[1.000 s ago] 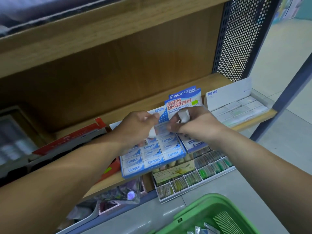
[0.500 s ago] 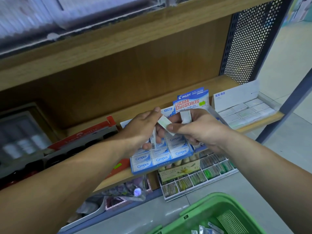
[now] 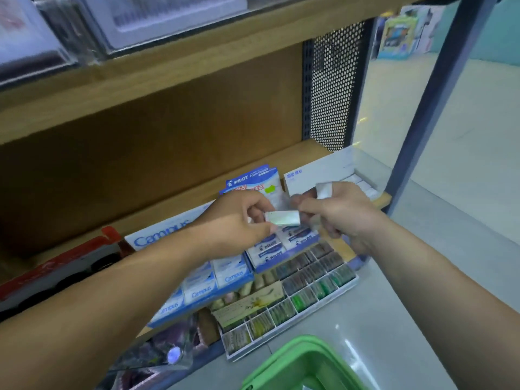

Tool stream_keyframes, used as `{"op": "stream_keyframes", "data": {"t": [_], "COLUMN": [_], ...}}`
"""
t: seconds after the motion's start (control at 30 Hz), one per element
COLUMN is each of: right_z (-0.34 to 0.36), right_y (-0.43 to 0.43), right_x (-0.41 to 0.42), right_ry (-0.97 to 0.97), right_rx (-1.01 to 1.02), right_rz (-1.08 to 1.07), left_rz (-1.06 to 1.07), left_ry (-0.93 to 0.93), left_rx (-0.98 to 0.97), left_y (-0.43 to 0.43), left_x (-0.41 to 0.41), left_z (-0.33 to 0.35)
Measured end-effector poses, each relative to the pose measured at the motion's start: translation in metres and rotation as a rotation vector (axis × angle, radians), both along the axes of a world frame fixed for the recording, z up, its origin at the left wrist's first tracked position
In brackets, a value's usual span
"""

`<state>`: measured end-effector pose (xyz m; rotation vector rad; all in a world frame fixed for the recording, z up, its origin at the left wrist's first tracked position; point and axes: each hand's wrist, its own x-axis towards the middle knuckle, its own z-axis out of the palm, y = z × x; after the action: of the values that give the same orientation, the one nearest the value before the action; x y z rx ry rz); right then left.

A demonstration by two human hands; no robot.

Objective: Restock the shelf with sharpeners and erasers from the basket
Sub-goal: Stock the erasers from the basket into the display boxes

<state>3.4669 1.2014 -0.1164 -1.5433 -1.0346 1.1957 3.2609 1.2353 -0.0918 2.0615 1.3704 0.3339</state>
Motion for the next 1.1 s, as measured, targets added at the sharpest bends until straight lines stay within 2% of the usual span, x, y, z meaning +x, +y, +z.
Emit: {"op": "stream_keyframes", "data": {"t": [0.07, 0.27, 0.4, 0.8, 0.97, 1.1], "right_z": [-0.008, -0.040, -0.056, -0.073, -0.080, -0.082], "right_y": [0.001, 0.003, 0.000, -0.011, -0.001, 0.002], "right_x": [0.024, 0.068, 0.086, 0.111, 0.102, 0.099], "right_ry": [-0.061, -0.263, -0.231, -0.058, -0.150, -0.123], "right_rx": [0.063, 0.151, 0.130, 0.114, 0.087, 0.091], "right_rz": [-0.192, -0.342, -0.490, -0.434, -0.389, -0.392], "left_rz": [0.042, 0.108, 0.088, 0.073, 0.074, 0.081], "left_ry": [0.015, 0.024, 0.091, 0.143, 0.263, 0.398], "left_rx": [0.018, 0.112, 0.180, 0.210, 0.285, 0.356], "left_y": [0.013, 0.054, 0.069, 0.069, 0.073, 0.074], "left_x": [0.026, 0.093, 0.134, 0.156, 0.178, 0.189], "left_z": [-0.005, -0.027, -0.038, -0.047, -0.046, -0.051]}}
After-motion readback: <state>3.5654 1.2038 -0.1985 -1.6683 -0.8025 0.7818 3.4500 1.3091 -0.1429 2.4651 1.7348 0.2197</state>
